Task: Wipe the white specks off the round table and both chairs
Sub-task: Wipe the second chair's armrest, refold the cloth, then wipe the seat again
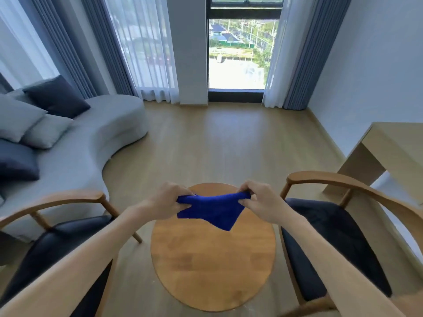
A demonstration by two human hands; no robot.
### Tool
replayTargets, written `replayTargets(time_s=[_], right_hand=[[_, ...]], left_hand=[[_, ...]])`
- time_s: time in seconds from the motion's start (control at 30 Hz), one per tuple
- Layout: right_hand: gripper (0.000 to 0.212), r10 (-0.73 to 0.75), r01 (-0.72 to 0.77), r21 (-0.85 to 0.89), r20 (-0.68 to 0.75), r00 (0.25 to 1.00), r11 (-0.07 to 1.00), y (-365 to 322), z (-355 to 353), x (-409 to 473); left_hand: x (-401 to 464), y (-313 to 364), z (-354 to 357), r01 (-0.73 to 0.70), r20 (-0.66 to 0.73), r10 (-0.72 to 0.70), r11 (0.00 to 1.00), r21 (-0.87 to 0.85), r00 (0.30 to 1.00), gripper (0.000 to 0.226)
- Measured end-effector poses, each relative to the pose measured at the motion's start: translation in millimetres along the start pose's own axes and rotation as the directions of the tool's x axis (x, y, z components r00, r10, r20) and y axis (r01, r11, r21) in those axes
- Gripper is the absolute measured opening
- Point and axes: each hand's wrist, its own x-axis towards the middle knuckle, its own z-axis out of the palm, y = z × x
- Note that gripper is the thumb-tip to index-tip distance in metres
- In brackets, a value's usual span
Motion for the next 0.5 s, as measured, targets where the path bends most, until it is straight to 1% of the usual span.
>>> replayTargets(time_s=[0.07, 0.13, 0.2, 0.27, 0.3, 0.37, 0.43, 0.5], right_hand=[[0.027, 0.005, -0.004, 0.006, -0.051, 0.999, 1.0, 1.1, 5.9, 4.4], [0.022, 0.025, -0.024, 0.02, -0.059, 0.998, 1.0, 6.7, 8.3, 9.9], [0.014, 0.038, -0.034, 0.049, -0.084, 0.996, 0.998, 10.0, 7.0, 14.4], [0.009, 0.066, -0.054, 0.12, -0.096, 0.993, 0.991, 14.6, 7.3, 15.2], [0.008, 0.072, -0.055, 0.156, -0.108, 0.991, 0.986, 15.0, 6.9, 15.5], [0.008, 0.084, -0.055, 0.229, -0.117, 0.99, 0.972, 15.4, 7.5, 14.4], [0.012, 0.099, -0.06, 0.29, -0.121, 0.988, 0.955, 15.5, 6.7, 14.3], [0.015, 0.105, -0.073, 0.266, -0.111, 0.988, 0.961, 17.2, 7.1, 13.6]], left_hand=[[6.9, -2.5, 0.0, -0.021, -0.074, 0.024, 0.999, 0.042, 0.997, 0.016], [11.7, -5.1, 2.2, -0.007, -0.091, 0.012, 0.999, 0.047, 0.996, 0.019], [16.0, -3.3, -0.2, 0.063, -0.142, -0.067, 0.998, -0.029, 0.988, 0.015], [17.1, -2.5, 0.2, 0.109, -0.197, -0.138, 0.982, -0.151, 0.971, 0.011], [17.6, -0.8, -0.5, 0.112, -0.213, -0.158, 0.971, -0.211, 0.964, 0.017], [17.9, 0.7, 0.6, 0.095, -0.183, -0.16, 0.942, -0.321, 0.97, 0.027], [18.6, -2.9, 1.7, 0.104, -0.14, -0.174, 0.909, -0.403, 0.975, 0.025], [20.0, -10.0, 5.5, 0.12, -0.107, -0.179, 0.903, -0.411, 0.978, 0.019]])
